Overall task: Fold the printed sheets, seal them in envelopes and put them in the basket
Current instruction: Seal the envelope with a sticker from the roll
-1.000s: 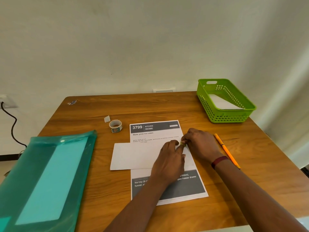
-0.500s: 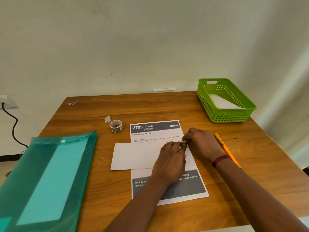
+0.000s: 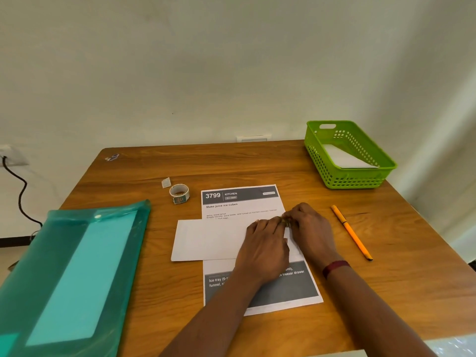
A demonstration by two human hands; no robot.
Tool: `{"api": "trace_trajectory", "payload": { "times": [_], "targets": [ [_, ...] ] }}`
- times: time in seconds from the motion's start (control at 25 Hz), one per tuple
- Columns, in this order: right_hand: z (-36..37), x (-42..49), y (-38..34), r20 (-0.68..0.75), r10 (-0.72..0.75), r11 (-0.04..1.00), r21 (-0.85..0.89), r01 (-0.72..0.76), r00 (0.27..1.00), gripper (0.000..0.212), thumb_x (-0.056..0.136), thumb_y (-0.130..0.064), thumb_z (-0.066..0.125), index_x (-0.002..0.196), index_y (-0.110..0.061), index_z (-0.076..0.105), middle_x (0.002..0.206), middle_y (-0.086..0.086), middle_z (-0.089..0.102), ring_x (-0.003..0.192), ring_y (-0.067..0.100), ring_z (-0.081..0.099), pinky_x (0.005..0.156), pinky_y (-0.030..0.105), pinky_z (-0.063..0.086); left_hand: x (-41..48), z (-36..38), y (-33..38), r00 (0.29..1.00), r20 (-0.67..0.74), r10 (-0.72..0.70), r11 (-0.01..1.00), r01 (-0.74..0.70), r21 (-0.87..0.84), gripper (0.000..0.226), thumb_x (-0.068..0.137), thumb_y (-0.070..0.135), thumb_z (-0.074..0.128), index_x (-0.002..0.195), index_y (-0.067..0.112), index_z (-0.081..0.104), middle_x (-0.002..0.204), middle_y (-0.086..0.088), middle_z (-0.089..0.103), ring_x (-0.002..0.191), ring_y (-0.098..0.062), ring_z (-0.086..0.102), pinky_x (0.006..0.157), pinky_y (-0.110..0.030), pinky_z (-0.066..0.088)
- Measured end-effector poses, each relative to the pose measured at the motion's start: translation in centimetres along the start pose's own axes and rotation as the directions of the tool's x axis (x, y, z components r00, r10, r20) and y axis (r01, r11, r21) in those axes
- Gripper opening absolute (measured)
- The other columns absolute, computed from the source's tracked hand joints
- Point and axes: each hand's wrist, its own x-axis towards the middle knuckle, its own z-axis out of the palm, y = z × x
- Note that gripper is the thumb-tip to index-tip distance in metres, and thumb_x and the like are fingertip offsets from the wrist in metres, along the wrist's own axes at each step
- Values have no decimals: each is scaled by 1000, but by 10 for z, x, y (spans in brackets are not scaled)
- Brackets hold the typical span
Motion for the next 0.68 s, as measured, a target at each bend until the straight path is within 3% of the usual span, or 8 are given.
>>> {"api": "trace_trajectory", "payload": {
  "times": [0.24,0.48,0.6,0.68],
  "targets": [
    [0,-18,1,8,-90,996,28,89,996,21,76,3,75,91,-10,79,102,11,71,82,26,69,68,33,56,0,0,1,1000,-13,-5,1000,5,12,39,95,33,40,127,18,58,129,0,59,121,-18,49,107,-37,36],
    [3,-16,1,25,-48,995,89,46,999,19,79,6,69,88,-8,77,101,11,69,83,25,66,69,31,54,1,0,1,1000,-2,16,1000,-16,-14,36,97,30,42,124,16,59,126,-1,61,120,-19,50,108,-38,36],
    [1,-20,0,-36,-39,993,112,43,999,16,82,4,68,93,-6,75,100,10,71,84,23,67,71,30,54,0,-3,0,999,-6,-48,981,46,-189,33,97,23,49,128,14,60,129,-4,61,122,-20,51,110,-33,37],
    [-5,-21,-3,-84,25,993,114,-15,996,6,87,-3,66,90,-7,71,90,9,70,77,22,64,63,31,54,-1,-12,-5,985,-19,-169,915,150,-374,36,94,12,57,130,15,60,132,-3,60,123,-17,52,107,-19,34]
  ]
}}
